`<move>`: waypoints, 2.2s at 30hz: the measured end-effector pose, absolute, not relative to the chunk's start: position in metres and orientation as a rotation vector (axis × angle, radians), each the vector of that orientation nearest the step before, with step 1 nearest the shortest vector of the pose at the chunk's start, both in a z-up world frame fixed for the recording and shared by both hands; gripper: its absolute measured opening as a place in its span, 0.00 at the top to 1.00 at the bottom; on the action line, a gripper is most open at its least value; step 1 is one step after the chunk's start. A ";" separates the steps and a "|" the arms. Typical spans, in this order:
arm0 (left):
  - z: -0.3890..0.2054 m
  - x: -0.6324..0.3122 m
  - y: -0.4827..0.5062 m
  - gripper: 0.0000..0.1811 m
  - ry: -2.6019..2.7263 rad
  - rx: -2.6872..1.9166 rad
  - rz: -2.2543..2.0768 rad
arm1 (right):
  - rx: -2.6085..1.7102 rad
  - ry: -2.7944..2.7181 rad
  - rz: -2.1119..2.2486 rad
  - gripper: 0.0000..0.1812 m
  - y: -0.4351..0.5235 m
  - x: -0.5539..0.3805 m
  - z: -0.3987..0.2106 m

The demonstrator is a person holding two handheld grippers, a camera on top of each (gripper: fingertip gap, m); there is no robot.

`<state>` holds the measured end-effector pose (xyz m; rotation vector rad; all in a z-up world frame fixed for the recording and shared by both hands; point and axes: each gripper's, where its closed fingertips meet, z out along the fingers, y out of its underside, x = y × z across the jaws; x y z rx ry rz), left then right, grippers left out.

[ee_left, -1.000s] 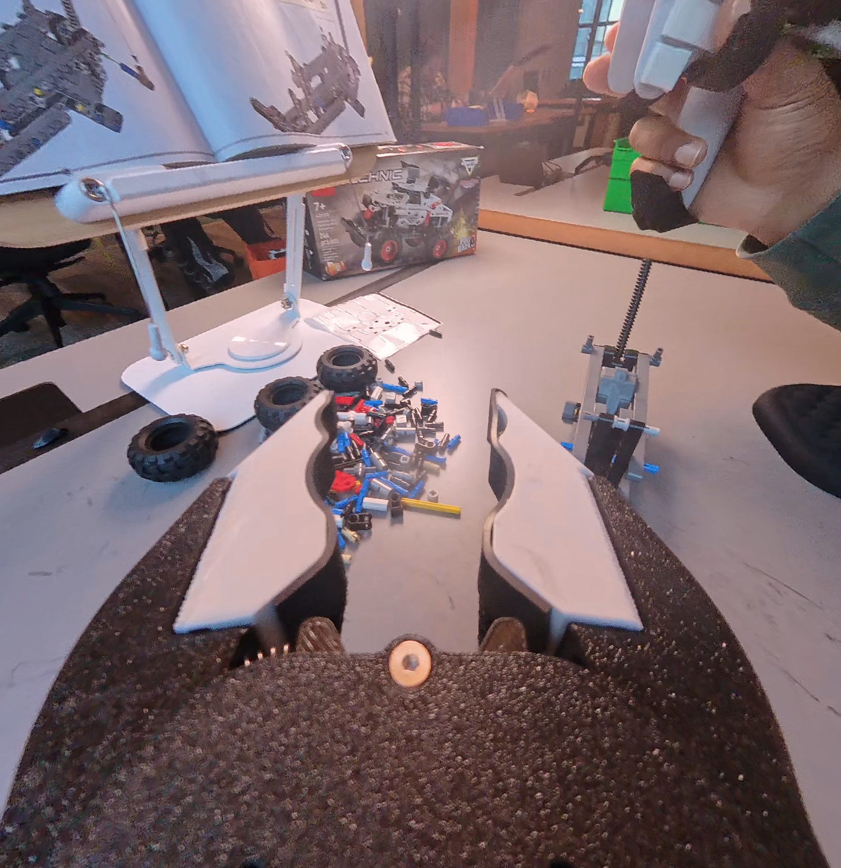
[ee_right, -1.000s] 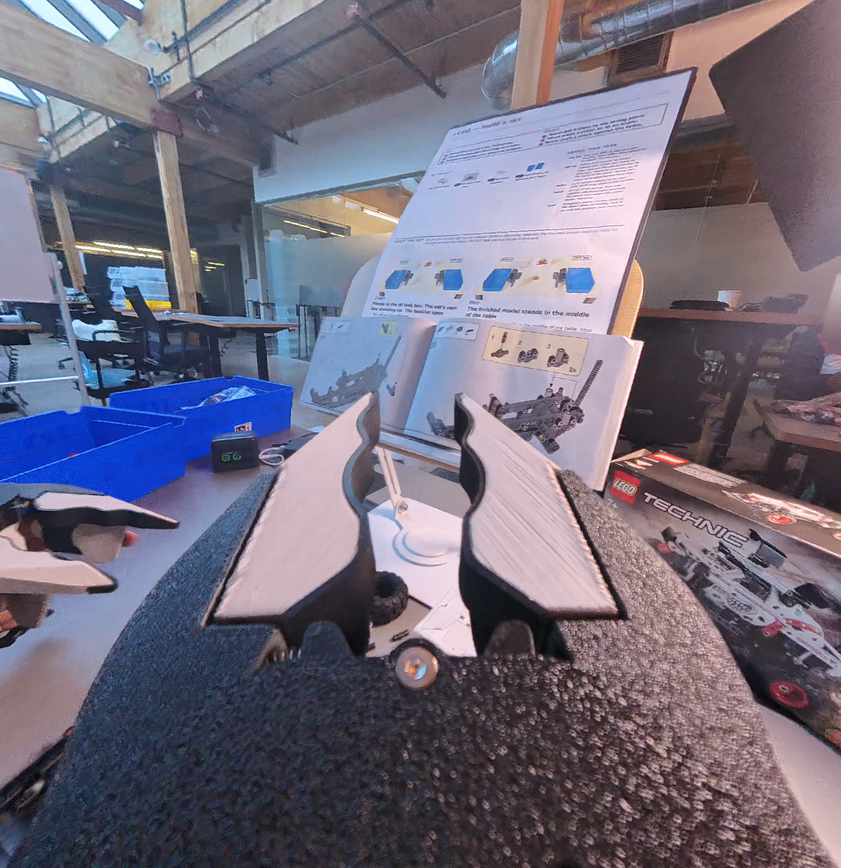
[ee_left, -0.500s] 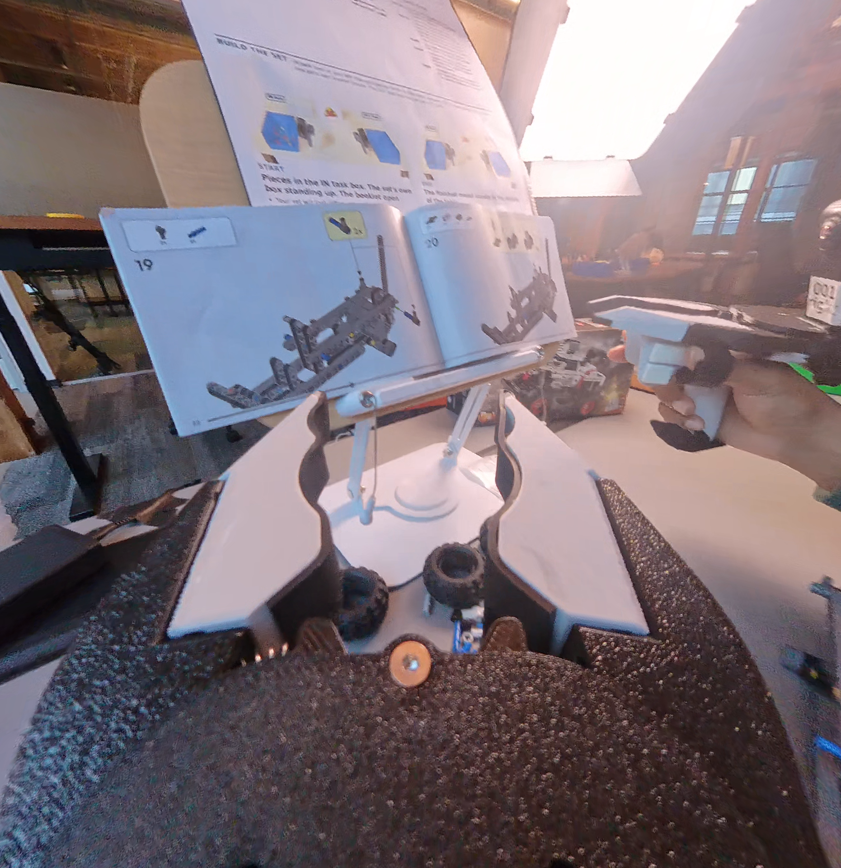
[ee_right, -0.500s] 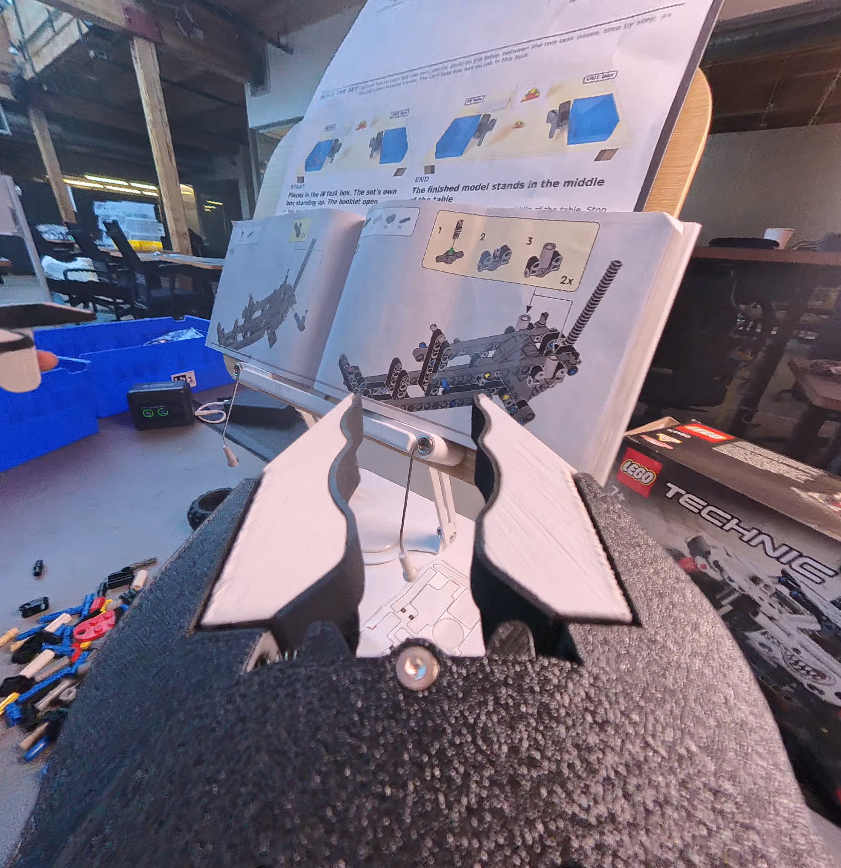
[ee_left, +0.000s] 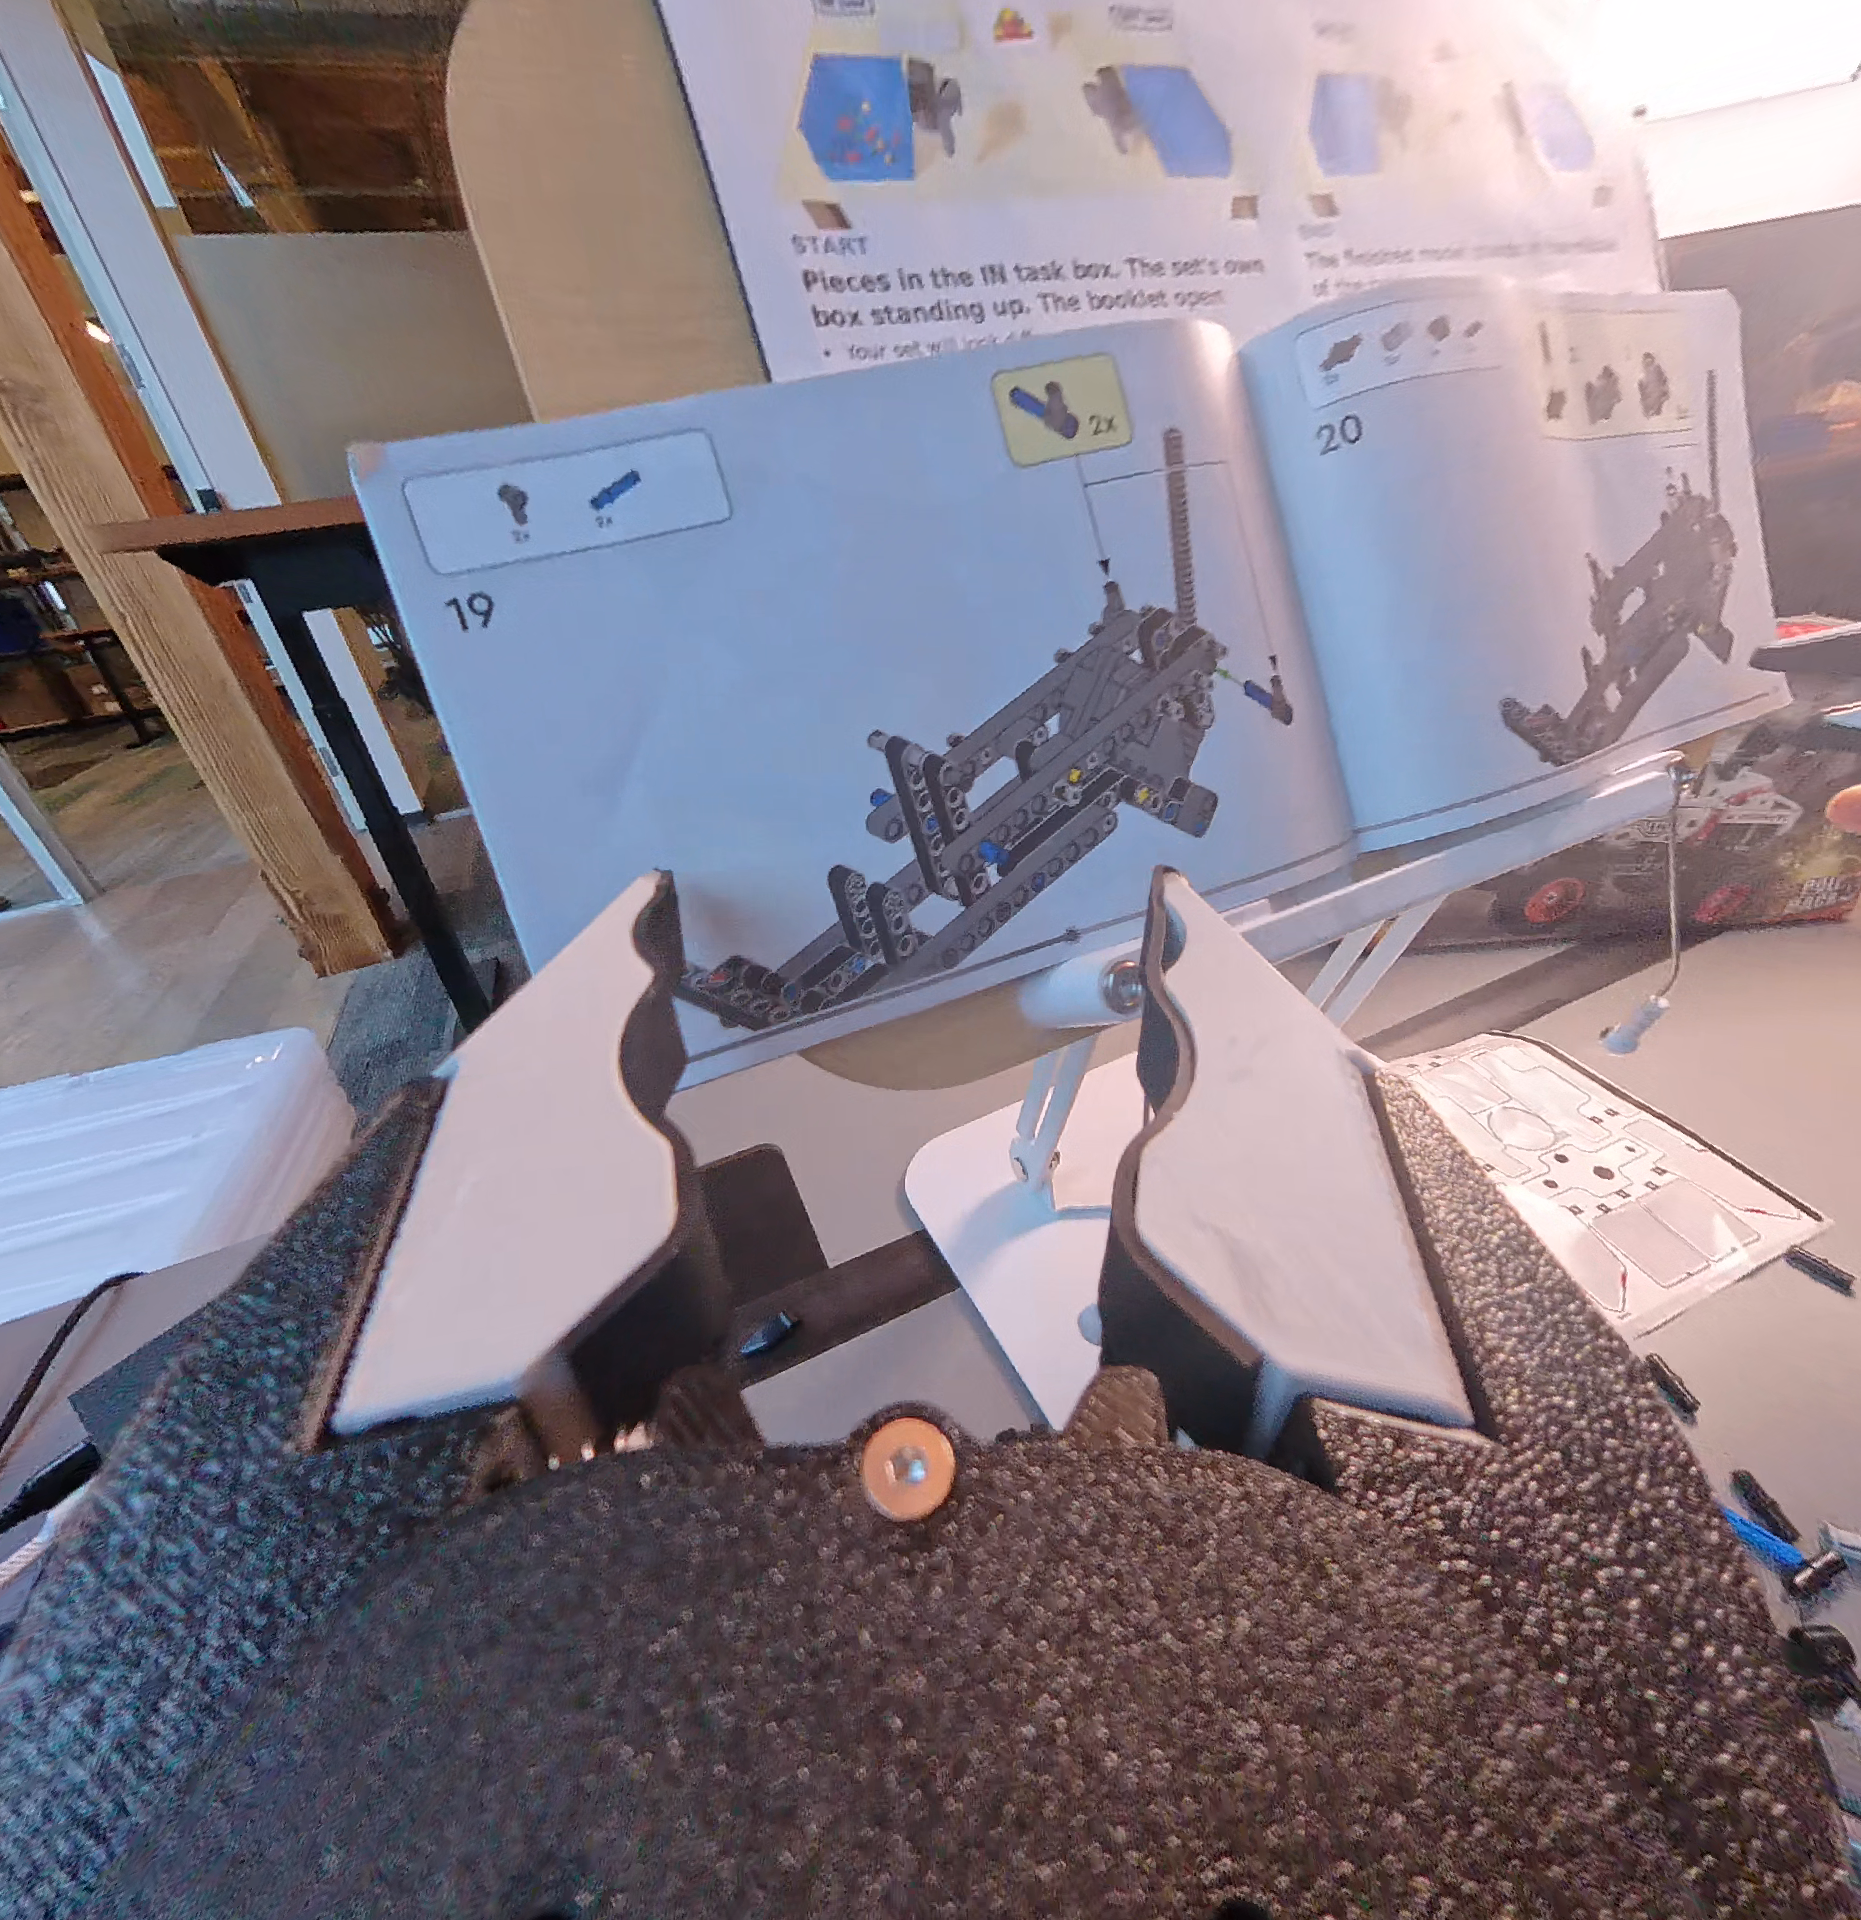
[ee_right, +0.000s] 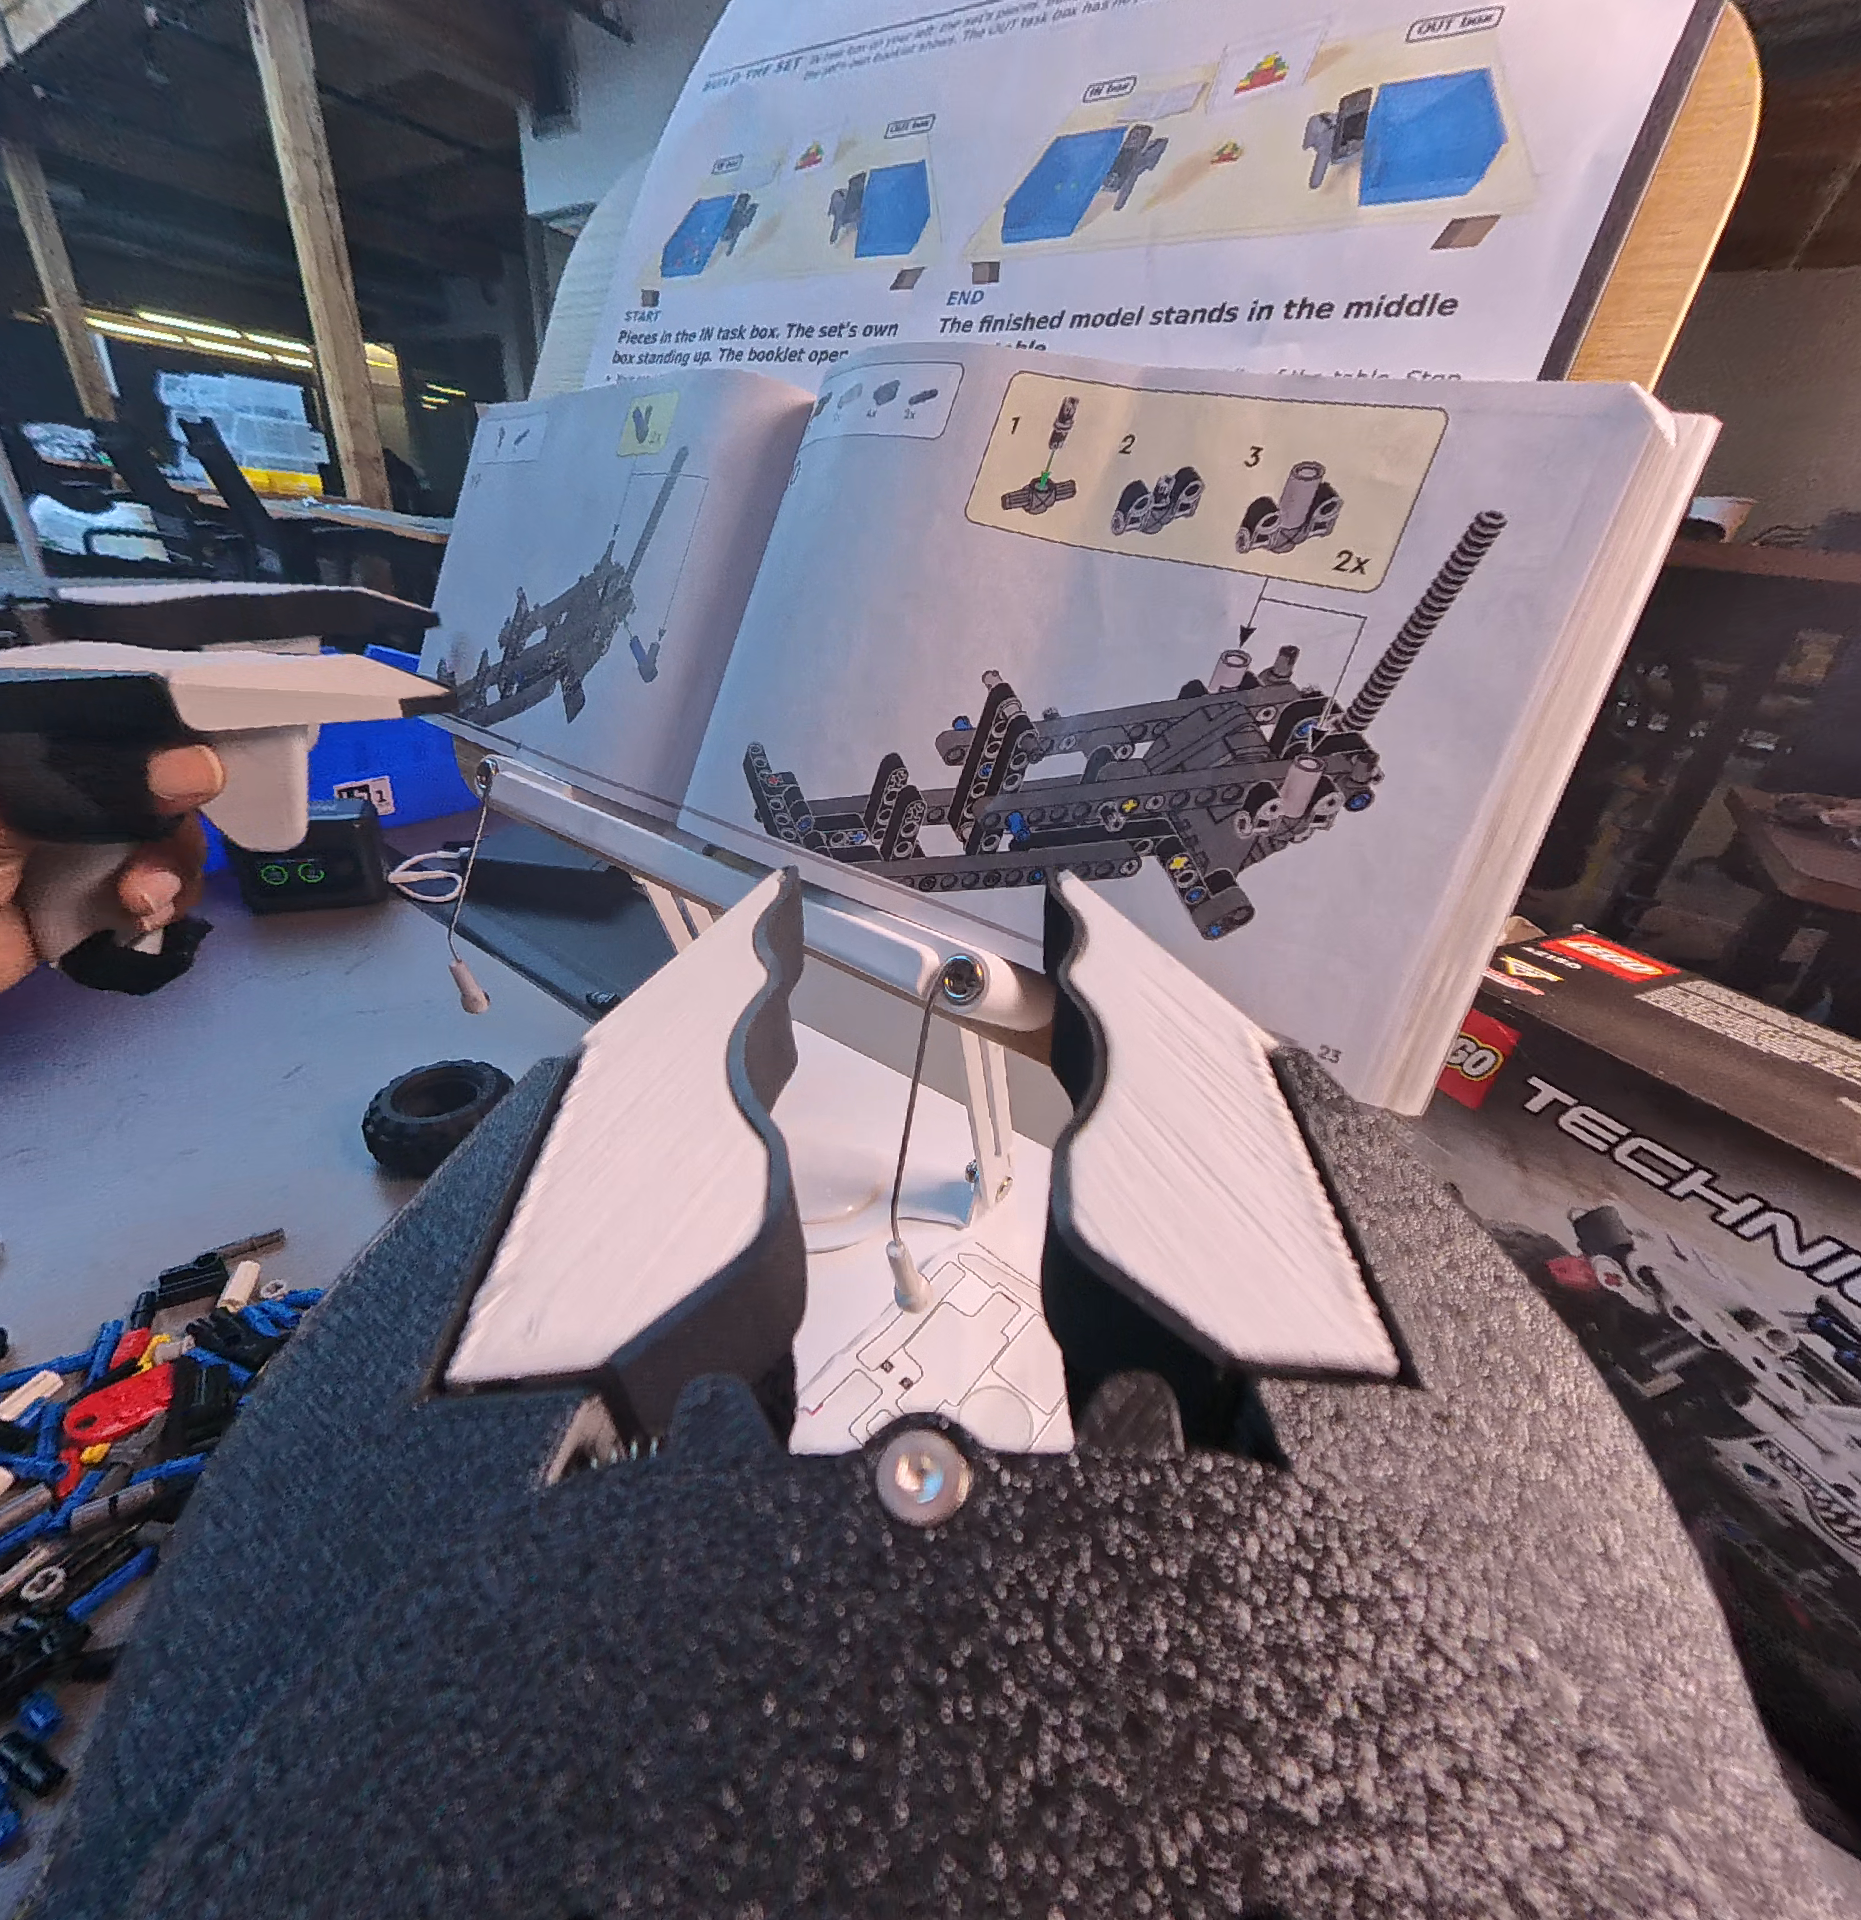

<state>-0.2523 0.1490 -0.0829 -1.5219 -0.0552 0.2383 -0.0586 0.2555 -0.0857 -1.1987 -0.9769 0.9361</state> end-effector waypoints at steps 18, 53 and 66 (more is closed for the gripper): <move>-0.090 -0.260 0.153 0.76 -0.054 -1.521 0.339 | -1.223 -0.940 0.930 0.77 0.258 -0.038 -0.083; -0.133 0.006 0.093 0.54 0.792 -1.864 -0.539 | -1.146 -1.295 0.723 0.77 0.125 0.041 -0.036; -0.259 0.100 0.047 0.64 1.206 -2.330 -0.543 | -1.541 -1.395 0.351 0.88 0.062 0.117 -0.226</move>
